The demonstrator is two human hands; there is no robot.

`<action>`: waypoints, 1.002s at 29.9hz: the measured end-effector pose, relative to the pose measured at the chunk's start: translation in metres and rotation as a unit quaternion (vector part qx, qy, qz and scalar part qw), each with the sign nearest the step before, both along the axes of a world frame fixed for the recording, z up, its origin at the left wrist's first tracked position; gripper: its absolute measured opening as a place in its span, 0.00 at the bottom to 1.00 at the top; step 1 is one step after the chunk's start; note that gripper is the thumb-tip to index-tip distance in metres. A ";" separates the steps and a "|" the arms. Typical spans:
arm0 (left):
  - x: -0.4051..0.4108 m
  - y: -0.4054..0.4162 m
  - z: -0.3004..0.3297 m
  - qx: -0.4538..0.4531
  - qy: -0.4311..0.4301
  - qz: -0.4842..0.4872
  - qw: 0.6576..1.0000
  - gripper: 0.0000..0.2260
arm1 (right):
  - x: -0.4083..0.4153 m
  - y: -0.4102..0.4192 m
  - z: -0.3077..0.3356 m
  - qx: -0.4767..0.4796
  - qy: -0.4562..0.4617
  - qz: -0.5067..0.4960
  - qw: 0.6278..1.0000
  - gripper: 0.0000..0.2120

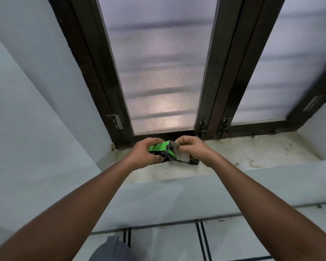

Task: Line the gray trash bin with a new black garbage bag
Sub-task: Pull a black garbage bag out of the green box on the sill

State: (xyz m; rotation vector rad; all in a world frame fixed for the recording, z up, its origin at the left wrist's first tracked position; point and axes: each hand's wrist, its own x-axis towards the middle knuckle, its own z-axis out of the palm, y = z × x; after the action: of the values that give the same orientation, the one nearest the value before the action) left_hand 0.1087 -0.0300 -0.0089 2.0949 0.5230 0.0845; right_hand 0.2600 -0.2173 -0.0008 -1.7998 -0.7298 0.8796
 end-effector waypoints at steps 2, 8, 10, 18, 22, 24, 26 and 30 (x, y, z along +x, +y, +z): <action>-0.001 0.000 0.002 -0.017 -0.004 0.006 1.000 0.25 | 0.005 -0.005 0.004 0.000 0.057 0.006 0.998 0.10; -0.006 0.010 0.006 0.022 -0.012 0.015 1.000 0.27 | 0.005 0.000 0.020 0.029 0.201 0.023 0.979 0.13; -0.006 0.008 0.008 0.033 -0.017 0.009 0.999 0.27 | -0.001 0.005 0.026 0.033 0.183 0.012 0.982 0.12; -0.006 0.008 0.011 0.065 -0.018 0.000 0.998 0.28 | -0.024 0.022 0.026 0.032 -0.037 -0.126 0.991 0.10; -0.008 0.010 0.007 0.059 -0.012 0.009 0.998 0.28 | -0.035 0.026 0.023 0.033 -0.088 -0.144 0.985 0.08; -0.010 0.010 0.006 0.056 -0.010 0.013 0.998 0.28 | -0.040 0.027 0.022 0.027 -0.111 -0.145 0.983 0.06; -0.011 0.010 0.005 0.056 -0.007 0.018 0.998 0.28 | -0.043 0.029 0.022 0.020 -0.112 -0.154 0.982 0.06; -0.013 0.012 0.003 0.062 -0.008 0.033 0.998 0.28 | -0.045 0.032 0.020 0.006 -0.108 -0.172 0.979 0.08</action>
State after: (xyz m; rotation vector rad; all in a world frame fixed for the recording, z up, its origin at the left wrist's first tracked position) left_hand 0.0959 -0.0179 -0.0059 2.1950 0.5912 0.1757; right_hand 0.2155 -0.1853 0.0192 -1.9539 -0.5313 0.4549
